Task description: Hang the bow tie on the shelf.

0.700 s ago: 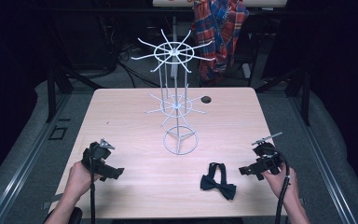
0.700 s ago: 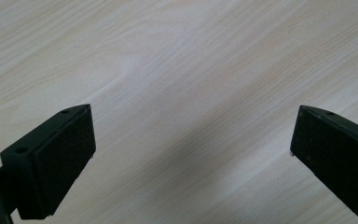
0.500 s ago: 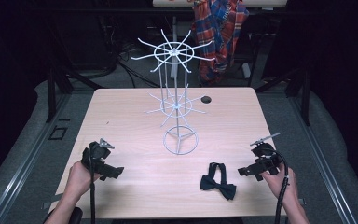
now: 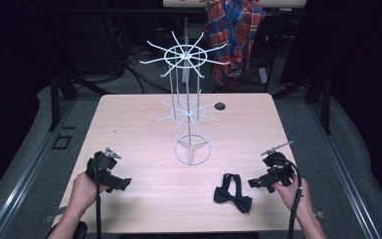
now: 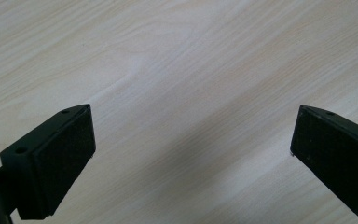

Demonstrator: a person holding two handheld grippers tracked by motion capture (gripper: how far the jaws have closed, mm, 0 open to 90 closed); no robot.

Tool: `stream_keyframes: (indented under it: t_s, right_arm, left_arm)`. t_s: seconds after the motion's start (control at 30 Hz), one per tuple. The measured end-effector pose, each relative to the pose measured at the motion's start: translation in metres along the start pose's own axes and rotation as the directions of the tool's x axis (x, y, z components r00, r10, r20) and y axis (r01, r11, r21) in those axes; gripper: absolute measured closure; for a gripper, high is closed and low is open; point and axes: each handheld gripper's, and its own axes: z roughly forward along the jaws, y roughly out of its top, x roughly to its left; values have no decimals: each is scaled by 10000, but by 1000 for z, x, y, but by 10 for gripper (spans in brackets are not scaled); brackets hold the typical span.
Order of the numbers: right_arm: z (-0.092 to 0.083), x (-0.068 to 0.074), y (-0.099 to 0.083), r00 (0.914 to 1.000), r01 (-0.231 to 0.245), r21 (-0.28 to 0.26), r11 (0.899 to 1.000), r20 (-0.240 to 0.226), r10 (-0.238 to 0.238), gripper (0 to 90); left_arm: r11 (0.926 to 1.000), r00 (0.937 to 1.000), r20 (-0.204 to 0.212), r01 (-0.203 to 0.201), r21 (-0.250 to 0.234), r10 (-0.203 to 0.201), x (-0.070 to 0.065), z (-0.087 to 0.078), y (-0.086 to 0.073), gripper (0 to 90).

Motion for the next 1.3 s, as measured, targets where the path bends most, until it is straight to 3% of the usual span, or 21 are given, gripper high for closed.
stream_keyframes:
  t_s: [0.07, 0.1, 0.63, 0.67, 0.73, 0.8, 0.83, 0.93, 1.2, 1.27, 1.3]
  right_arm:
    - [2, 2, 0, 9999, -148, -165, 9998, 12, 148, 63]
    - [2, 0, 1, 10000, 52, -2, 10000, -19, -52, 63]
    - [10, 3, 3, 10000, 59, 165, 9998, -32, -58, 75]
    - [8, 2, 4, 9993, 282, 383, 9989, 252, -292, 80]
    - [12, 4, 4, 9996, 53, 46, 10000, -264, -52, 93]
    - [12, 6, 4, 10000, -19, -70, 10000, 40, 19, 118]
    - [10, 5, 6, 9995, 239, 223, 9995, 185, -243, 133]
    - [14, 7, 6, 9999, 90, 17, 10000, -78, -89, 141]
    - [14, 12, 9, 9999, 62, 7, 10000, 105, -63, 146]
    - [13, 17, 11, 9996, 298, 161, 9994, 28, -298, 150]
    - [14, 20, 13, 9987, 454, 277, 9986, 234, -461, 153]
  left_arm:
    - [10000, 10000, -24, -15, -16, 15, 0, -1, 0, 0]
    - [10000, 10000, -22, -20, -25, 20, 0, -1, -1, 0]
    - [9999, 9999, 83, -82, 76, 82, 0, 1, 0, 0]
    - [9999, 10000, 58, -80, 63, 80, -1, 1, 0, 0]
    - [10000, 10000, 40, -72, 47, 72, -1, 1, 0, 0]
    - [10000, 10000, 37, -67, 51, 67, -1, 1, 0, 0]
    - [10000, 10000, 25, -63, 45, 63, -1, 1, 0, 0]
    - [10000, 9999, 88, -55, 78, 54, 0, 1, 0, 0]
    - [9999, 9999, 119, -32, 132, 31, -1, 2, 1, 0]
    - [9999, 9999, 111, -49, 149, 47, -1, 3, 2, 0]
    - [9999, 9999, 114, -54, 150, 52, 0, 3, 2, 0]
